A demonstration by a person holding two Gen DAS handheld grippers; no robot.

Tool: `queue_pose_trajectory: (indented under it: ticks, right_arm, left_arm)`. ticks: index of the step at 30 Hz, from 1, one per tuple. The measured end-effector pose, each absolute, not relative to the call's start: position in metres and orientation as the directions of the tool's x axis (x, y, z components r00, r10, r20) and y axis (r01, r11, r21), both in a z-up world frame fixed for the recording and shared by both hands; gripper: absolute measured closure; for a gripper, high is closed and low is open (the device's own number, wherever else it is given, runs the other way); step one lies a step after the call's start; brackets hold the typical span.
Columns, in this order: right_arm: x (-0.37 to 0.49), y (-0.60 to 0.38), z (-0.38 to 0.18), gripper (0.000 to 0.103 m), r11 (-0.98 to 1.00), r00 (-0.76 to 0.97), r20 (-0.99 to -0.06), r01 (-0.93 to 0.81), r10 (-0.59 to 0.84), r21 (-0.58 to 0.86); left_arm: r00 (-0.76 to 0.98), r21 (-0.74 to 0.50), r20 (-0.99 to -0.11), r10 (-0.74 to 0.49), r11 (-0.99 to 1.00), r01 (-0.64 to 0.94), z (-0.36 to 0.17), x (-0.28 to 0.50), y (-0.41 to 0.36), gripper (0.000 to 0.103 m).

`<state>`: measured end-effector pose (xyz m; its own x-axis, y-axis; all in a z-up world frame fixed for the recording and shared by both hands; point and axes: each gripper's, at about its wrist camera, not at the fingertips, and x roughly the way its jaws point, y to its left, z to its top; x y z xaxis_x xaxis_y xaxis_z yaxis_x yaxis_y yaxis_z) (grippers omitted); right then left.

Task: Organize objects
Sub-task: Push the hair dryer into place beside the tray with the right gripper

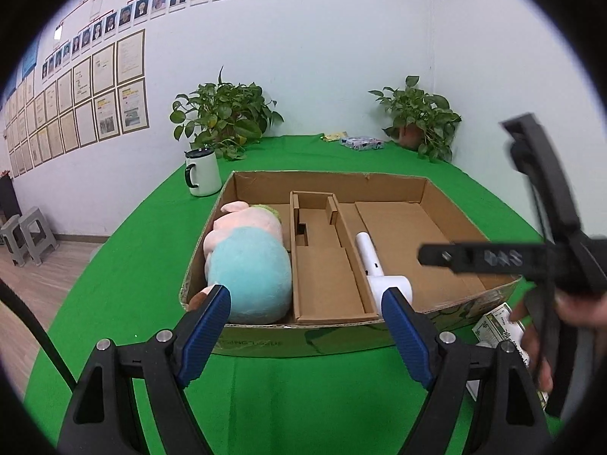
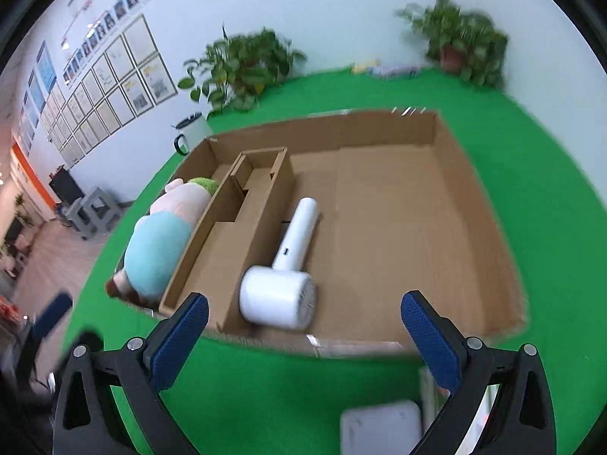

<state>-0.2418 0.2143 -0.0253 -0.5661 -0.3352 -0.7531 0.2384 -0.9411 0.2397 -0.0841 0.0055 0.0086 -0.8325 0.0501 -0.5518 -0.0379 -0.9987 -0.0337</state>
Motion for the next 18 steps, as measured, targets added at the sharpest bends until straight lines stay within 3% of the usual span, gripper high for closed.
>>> queue_pose_trajectory:
  ticks: [2, 5, 9, 11, 14, 18]
  right_arm:
    - [-0.269, 0.206, -0.033, 0.007, -0.948, -0.54, -0.781, 0.222, -0.314, 0.227]
    - [-0.313, 0.192, -0.056, 0.033, -0.954, -0.454, -0.841, 0.191, -0.295, 0.232]
    - [-0.343, 0.174, -0.089, 0.049, -0.962, -0.365, -0.894, 0.178, -0.259, 0.206]
    - [-0.344, 0.171, -0.093, 0.054, -0.951, -0.367, -0.881, 0.187, -0.299, 0.245]
    - [-0.343, 0.16, -0.094, 0.072, -0.94, -0.349, -0.878, 0.216, -0.328, 0.265]
    - [-0.339, 0.144, -0.095, 0.076, -0.946, -0.348, -0.891, 0.238, -0.293, 0.218]
  left_arm:
    - [-0.83, -0.045, -0.555, 0.051, -0.999, -0.032, 0.006, -0.086, 0.002, 0.021]
    - [-0.827, -0.049, -0.56, 0.051, -0.998, -0.029, 0.003, -0.089, -0.002, 0.021]
    - [-0.822, -0.05, -0.568, 0.054, -0.998, -0.031, -0.001, -0.092, -0.007, 0.021]
    - [-0.82, -0.053, -0.569, 0.054, -0.998, -0.029, -0.003, -0.092, -0.01, 0.021]
    - [-0.815, -0.062, -0.576, 0.06, -0.998, -0.03, -0.004, -0.094, -0.012, 0.021]
    - [-0.811, -0.062, -0.582, 0.061, -0.998, -0.031, -0.005, -0.094, -0.013, 0.021]
